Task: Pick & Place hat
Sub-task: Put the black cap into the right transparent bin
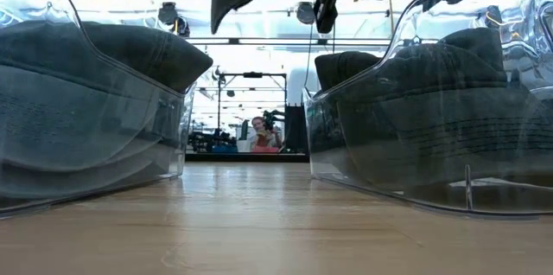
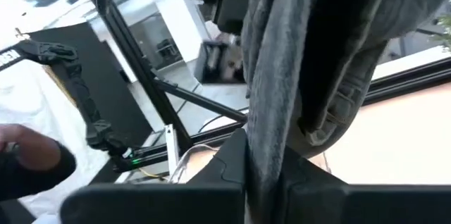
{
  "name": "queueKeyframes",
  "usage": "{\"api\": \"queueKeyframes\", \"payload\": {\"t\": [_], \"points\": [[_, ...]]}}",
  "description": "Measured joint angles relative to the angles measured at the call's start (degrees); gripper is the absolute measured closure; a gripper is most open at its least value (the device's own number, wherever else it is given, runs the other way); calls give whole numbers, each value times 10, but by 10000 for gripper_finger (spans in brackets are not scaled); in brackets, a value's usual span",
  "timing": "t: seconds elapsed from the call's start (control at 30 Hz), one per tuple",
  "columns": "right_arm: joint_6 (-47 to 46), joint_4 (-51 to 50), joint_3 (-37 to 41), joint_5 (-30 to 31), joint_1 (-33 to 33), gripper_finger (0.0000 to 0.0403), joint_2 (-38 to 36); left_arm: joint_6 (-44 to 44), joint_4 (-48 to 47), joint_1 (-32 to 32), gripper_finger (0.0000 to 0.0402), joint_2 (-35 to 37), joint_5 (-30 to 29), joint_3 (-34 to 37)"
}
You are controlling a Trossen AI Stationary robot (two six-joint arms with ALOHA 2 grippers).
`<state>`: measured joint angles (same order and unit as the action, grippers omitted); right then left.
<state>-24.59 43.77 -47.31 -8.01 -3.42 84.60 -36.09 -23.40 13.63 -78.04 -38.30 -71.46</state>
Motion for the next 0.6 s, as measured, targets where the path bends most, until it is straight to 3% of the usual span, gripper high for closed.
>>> {"api": "queueKeyframes", "payload": {"t": [0.2, 0.4, 0.6], "points": [[1, -54, 0, 4, -14, 399, -38, 57, -26, -7, 224, 74, 39, 0], [11, -137, 0, 0, -105, 401, -138, 119, -73, -29, 143, 203, 160, 0], [-8, -242, 0, 197, -260, 402, -170, 210, -95, -47, 112, 307, 237, 0]]}}
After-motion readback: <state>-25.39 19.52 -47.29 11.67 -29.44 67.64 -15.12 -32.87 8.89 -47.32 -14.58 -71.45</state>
